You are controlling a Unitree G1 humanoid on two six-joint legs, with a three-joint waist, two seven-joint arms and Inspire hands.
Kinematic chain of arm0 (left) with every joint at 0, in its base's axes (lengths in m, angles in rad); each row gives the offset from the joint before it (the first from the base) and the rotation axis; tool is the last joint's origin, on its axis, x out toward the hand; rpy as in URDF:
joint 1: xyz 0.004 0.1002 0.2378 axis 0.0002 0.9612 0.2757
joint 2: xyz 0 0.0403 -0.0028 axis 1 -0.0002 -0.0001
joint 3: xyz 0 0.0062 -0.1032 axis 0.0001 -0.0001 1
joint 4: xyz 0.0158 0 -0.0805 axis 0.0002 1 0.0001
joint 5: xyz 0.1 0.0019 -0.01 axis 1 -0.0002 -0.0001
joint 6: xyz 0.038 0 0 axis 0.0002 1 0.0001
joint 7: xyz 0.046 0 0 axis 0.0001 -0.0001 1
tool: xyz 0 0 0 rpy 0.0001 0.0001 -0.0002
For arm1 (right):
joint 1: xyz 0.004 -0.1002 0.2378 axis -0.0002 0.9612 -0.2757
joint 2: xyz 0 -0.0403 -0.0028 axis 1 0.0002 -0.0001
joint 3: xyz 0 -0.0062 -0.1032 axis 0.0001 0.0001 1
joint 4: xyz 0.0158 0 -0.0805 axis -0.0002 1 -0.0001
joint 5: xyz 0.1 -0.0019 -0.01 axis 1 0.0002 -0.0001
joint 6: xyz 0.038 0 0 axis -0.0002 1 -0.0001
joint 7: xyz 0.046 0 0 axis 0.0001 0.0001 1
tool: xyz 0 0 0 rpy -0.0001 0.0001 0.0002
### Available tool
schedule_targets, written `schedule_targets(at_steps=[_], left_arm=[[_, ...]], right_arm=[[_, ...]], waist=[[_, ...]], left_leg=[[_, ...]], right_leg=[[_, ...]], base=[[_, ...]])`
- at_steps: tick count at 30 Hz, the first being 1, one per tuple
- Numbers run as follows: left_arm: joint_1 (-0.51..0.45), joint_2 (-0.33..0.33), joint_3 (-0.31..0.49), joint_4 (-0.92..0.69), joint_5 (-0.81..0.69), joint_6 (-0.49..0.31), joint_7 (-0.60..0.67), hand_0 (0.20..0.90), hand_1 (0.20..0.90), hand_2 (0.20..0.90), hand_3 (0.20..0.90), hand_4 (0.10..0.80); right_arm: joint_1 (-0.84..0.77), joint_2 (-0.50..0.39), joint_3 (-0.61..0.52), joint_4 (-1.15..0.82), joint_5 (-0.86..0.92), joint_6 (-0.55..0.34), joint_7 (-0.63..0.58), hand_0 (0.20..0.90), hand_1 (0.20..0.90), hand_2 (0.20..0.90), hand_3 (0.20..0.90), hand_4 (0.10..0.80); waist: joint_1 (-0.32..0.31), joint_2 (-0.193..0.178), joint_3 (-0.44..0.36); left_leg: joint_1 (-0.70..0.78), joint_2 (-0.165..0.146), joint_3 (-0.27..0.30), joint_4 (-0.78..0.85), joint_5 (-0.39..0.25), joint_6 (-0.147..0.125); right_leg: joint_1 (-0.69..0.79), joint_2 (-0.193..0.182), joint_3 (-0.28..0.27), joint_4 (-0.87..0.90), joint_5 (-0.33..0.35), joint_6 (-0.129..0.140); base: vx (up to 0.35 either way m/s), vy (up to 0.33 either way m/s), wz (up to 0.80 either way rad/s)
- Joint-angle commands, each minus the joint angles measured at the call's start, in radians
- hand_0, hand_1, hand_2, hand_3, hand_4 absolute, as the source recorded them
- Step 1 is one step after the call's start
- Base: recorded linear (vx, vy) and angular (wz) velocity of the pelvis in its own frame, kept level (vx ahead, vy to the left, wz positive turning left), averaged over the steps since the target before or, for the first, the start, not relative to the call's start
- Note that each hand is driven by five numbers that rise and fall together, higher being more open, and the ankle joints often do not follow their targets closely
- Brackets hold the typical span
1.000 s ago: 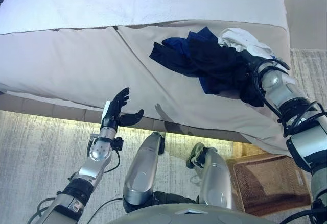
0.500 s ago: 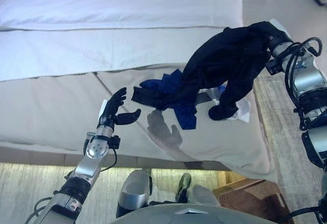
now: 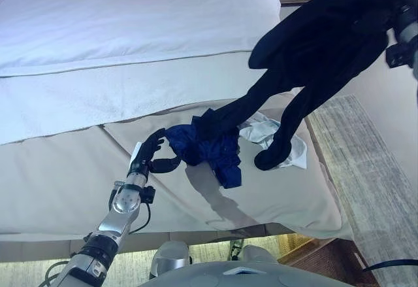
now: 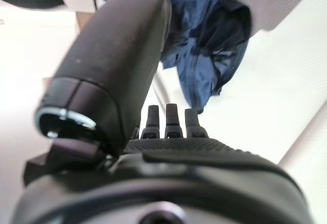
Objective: Pick up the clothes from the bed and place them into the basket
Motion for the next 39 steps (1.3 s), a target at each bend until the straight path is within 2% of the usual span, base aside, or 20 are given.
schedule_targets(at_steps=[1, 10, 12, 18, 26, 28, 30, 33, 34, 37, 39], left_arm=[[0.007, 0.042, -0.042, 0.017, 0.035, -0.121, -0.004, 0.9, 0.9, 0.9, 0.9, 0.8], [-0.003, 0.033, -0.022, 0.033, 0.047, -0.125, 0.001, 0.9, 0.9, 0.9, 0.9, 0.8], [-0.012, 0.032, -0.021, 0.037, 0.048, -0.122, 0.001, 0.9, 0.9, 0.9, 0.9, 0.8], [-0.03, 0.023, -0.023, 0.045, 0.043, -0.101, 0.01, 0.9, 0.9, 0.9, 0.9, 0.8], [-0.041, 0.019, -0.022, 0.054, 0.047, -0.094, 0.024, 0.9, 0.9, 0.9, 0.9, 0.8], [-0.044, 0.017, -0.022, 0.057, 0.044, -0.095, 0.029, 0.9, 0.9, 0.9, 0.9, 0.8], [-0.046, 0.012, -0.021, 0.056, 0.042, -0.094, 0.036, 0.9, 0.9, 0.9, 0.9, 0.8], [-0.043, 0.012, -0.01, 0.048, 0.032, -0.088, 0.078, 0.9, 0.9, 0.9, 0.9, 0.8], [-0.039, 0.015, -0.001, 0.04, 0.024, -0.085, 0.087, 0.9, 0.9, 0.9, 0.9, 0.8], [-0.038, 0.013, 0.019, 0.022, 0.024, -0.063, 0.084, 0.9, 0.9, 0.9, 0.9, 0.8], [-0.039, 0.023, 0.023, 0.029, 0.035, -0.077, 0.096, 0.9, 0.9, 0.9, 0.9, 0.8]], right_arm=[[-0.176, -0.1, -0.014, -0.036, 0.064, -0.073, -0.126, 0.3, 0.3, 0.3, 0.2, 0.1], [-0.067, -0.185, -0.146, -0.105, 0.189, -0.097, -0.193, 0.3, 0.3, 0.3, 0.2, 0.1], [-0.055, -0.227, -0.175, -0.112, 0.217, -0.103, -0.212, 0.3, 0.3, 0.3, 0.2, 0.1], [-0.029, -0.303, -0.235, -0.118, 0.269, -0.112, -0.235, 0.3, 0.3, 0.3, 0.2, 0.1], [-0.002, -0.359, -0.283, -0.098, 0.271, -0.104, -0.25, 0.3, 0.3, 0.3, 0.2, 0.1], [0.004, -0.373, -0.281, -0.09, 0.251, -0.089, -0.237, 0.3, 0.3, 0.3, 0.2, 0.1], [0.007, -0.382, -0.278, -0.08, 0.246, -0.083, -0.227, 0.3, 0.3, 0.3, 0.2, 0.1], [0.025, -0.366, -0.285, -0.069, 0.283, -0.083, -0.223, 0.3, 0.3, 0.3, 0.2, 0.1], [0.041, -0.354, -0.293, -0.07, 0.295, -0.071, -0.23, 0.3, 0.3, 0.3, 0.2, 0.1], [0.179, -0.337, -0.408, -0.08, 0.237, -0.05, -0.226, 0.3, 0.3, 0.3, 0.2, 0.1], [0.264, -0.316, -0.477, -0.073, 0.219, -0.047, -0.22, 0.3, 0.3, 0.3, 0.2, 0.1]], waist=[[-0.025, -0.045, -0.226], [-0.087, -0.052, -0.231], [-0.108, -0.056, -0.236], [-0.147, -0.056, -0.247], [-0.17, -0.063, -0.256], [-0.175, -0.065, -0.258], [-0.173, -0.066, -0.256], [-0.15, -0.065, -0.243], [-0.146, -0.06, -0.24], [-0.162, -0.052, -0.231], [-0.161, -0.051, -0.215]], left_leg=[[-0.026, 0.01, 0.022, 0.004, -0.131, -0.068], [0.002, 0.02, 0.069, 0.0, -0.14, -0.066], [0.009, 0.021, 0.081, -0.002, -0.144, -0.066], [0.015, 0.021, 0.093, -0.004, -0.147, -0.068], [0.018, 0.023, 0.101, -0.006, -0.149, -0.072], [0.018, 0.02, 0.095, -0.005, -0.151, -0.07], [0.014, 0.002, 0.061, -0.003, -0.155, -0.062], [-0.007, -0.059, -0.078, 0.017, -0.158, -0.033], [-0.012, -0.069, -0.092, 0.02, -0.16, -0.026], [-0.007, -0.066, -0.058, 0.006, -0.154, -0.022], [0.004, -0.061, -0.049, -0.005, -0.164, -0.023]], right_leg=[[-0.021, 0.022, 0.04, 0.039, -0.1, 0.03], [-0.019, 0.035, 0.091, 0.028, -0.088, 0.035], [-0.017, 0.04, 0.109, 0.021, -0.084, 0.038], [-0.025, 0.05, 0.146, 0.017, -0.076, 0.042], [-0.032, 0.062, 0.175, 0.009, -0.07, 0.041], [-0.035, 0.066, 0.189, 0.009, -0.069, 0.04], [-0.037, 0.072, 0.212, 0.012, -0.066, 0.038], [-0.056, 0.076, 0.281, 0.037, -0.051, 0.038], [-0.066, 0.074, 0.299, 0.055, -0.054, 0.043], [-0.09, 0.057, 0.294, 0.039, -0.009, 0.065], [-0.119, 0.046, 0.261, 0.043, 0.018, 0.089]], base=[[-0.002, 0.024, -0.17], [-0.004, 0.007, -0.21], [-0.016, 0.014, -0.15], [-0.008, 0.0, -0.12], [-0.018, 0.014, -0.18], [-0.021, 0.038, -0.03], [-0.026, 0.054, -0.05], [-0.041, 0.069, -0.49], [-0.036, 0.1, -1.06], [-0.046, 0.048, -0.54], [-0.087, -0.026, -0.13]])
